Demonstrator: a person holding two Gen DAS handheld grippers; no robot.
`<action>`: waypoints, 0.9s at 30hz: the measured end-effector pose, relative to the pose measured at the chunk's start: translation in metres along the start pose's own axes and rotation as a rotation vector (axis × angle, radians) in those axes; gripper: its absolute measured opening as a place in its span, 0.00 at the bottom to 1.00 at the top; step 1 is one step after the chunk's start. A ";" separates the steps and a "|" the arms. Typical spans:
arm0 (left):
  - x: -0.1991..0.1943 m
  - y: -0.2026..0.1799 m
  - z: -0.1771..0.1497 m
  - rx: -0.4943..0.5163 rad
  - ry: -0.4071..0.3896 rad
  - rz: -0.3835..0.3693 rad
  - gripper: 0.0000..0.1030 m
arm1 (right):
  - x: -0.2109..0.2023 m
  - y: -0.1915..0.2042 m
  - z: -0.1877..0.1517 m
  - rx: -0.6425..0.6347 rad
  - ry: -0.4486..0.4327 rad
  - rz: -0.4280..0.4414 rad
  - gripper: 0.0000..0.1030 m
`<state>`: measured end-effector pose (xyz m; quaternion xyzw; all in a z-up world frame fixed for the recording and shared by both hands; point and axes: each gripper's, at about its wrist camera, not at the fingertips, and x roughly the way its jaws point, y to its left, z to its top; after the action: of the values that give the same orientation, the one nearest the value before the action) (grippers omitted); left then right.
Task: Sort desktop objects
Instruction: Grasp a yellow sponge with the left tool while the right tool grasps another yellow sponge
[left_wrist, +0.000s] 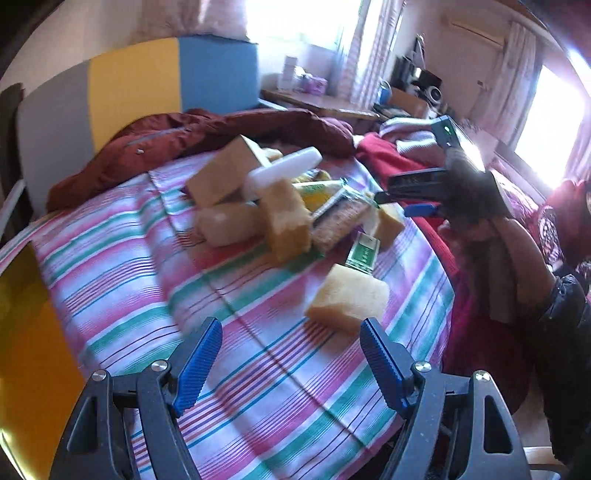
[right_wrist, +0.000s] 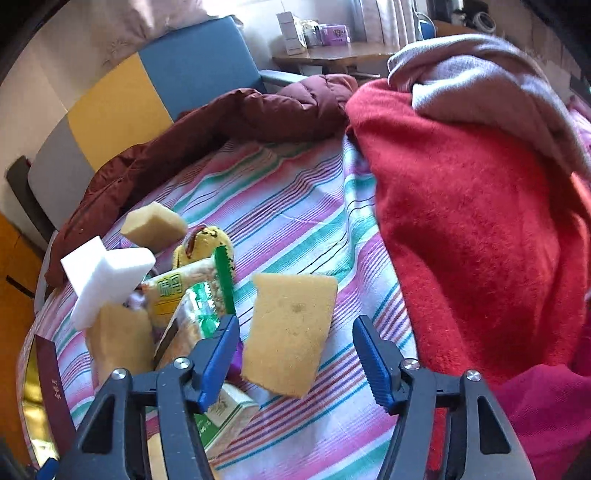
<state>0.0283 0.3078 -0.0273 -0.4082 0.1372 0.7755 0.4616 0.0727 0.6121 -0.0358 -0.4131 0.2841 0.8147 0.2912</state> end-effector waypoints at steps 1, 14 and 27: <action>0.007 -0.004 0.002 0.010 0.008 -0.010 0.76 | 0.003 0.000 0.000 0.001 0.002 0.000 0.59; 0.062 -0.041 0.015 0.144 0.068 -0.097 0.80 | 0.023 -0.004 -0.004 0.011 0.087 0.040 0.49; 0.099 -0.052 0.002 0.220 0.150 -0.045 0.63 | 0.020 -0.003 0.000 0.023 0.050 0.058 0.46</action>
<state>0.0466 0.3969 -0.0931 -0.4151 0.2463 0.7124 0.5094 0.0655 0.6186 -0.0532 -0.4218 0.3123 0.8089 0.2650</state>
